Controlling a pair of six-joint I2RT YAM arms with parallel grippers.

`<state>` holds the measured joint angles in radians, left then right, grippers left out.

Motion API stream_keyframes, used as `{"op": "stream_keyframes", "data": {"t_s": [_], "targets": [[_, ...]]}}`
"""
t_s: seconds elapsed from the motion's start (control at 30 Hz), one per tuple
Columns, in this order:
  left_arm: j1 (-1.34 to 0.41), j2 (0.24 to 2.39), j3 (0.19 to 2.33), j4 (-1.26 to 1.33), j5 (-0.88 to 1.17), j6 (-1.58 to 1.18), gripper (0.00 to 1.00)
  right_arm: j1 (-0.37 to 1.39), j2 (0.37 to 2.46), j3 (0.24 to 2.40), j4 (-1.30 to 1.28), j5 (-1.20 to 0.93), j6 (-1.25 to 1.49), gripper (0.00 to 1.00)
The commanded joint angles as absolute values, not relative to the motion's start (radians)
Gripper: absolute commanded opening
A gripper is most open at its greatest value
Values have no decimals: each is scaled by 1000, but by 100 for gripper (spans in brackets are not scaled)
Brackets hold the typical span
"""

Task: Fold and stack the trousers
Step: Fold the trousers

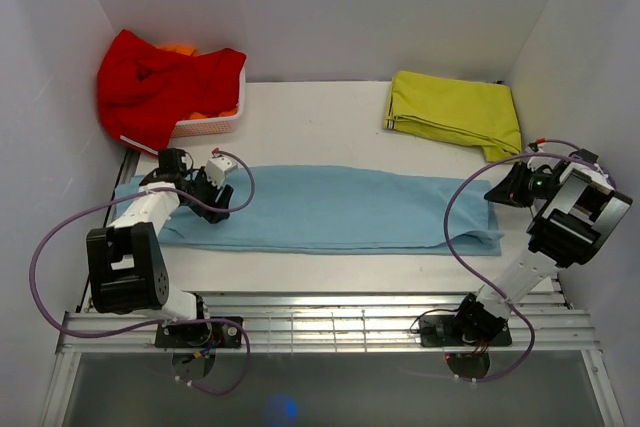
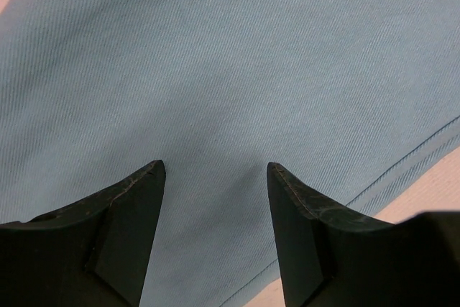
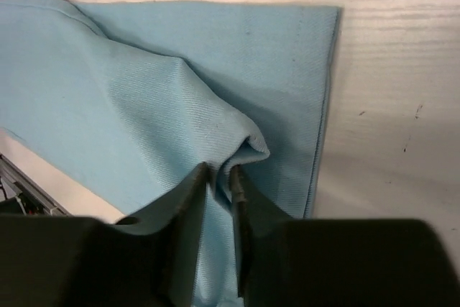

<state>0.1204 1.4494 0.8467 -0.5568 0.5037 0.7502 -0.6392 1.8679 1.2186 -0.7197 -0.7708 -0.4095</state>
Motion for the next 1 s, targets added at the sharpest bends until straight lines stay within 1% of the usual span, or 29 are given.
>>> {"op": "stream_keyframes", "data": {"t_s": [0.0, 0.03, 0.07, 0.1, 0.27, 0.37, 0.47, 0.57, 0.6, 0.67, 0.7, 0.87, 0.9, 0.97], "targets": [[117, 1443, 827, -499, 503, 746, 69, -644, 1881, 1319, -762, -847, -423, 21], [118, 1443, 825, -496, 503, 742, 69, -644, 1879, 1330, -773, -853, -428, 13], [117, 1445, 824, -492, 502, 741, 69, -644, 1878, 1342, -782, -853, -433, 9], [117, 1447, 825, -494, 502, 739, 69, -644, 1876, 1353, -799, -857, -434, 8], [118, 1445, 822, -492, 500, 736, 69, -644, 1847, 1434, -802, -835, -449, 8], [118, 1450, 822, -494, 489, 736, 69, -634, 1845, 1488, -772, -784, -440, 8], [118, 1453, 831, -494, 479, 720, 69, -597, 1871, 1526, -781, -678, -463, 8], [117, 1439, 854, -506, 479, 697, 71, -574, 1893, 1532, -804, -592, -462, 39], [118, 1424, 862, -514, 482, 690, 72, -575, 1881, 1526, -799, -574, -457, 57], [118, 1408, 883, -547, 494, 681, 73, -575, 1853, 1506, -789, -543, -454, 79], [117, 1401, 905, -558, 495, 667, 73, -575, 1823, 1476, -785, -517, -456, 84], [124, 1368, 957, -630, 499, 637, 75, -577, 1758, 1332, -801, -422, -469, 85], [139, 1367, 968, -634, 503, 629, 75, -577, 1746, 1272, -784, -407, -471, 85], [172, 1373, 985, -650, 528, 598, 76, -577, 1743, 1221, -759, -390, -472, 86]]}}
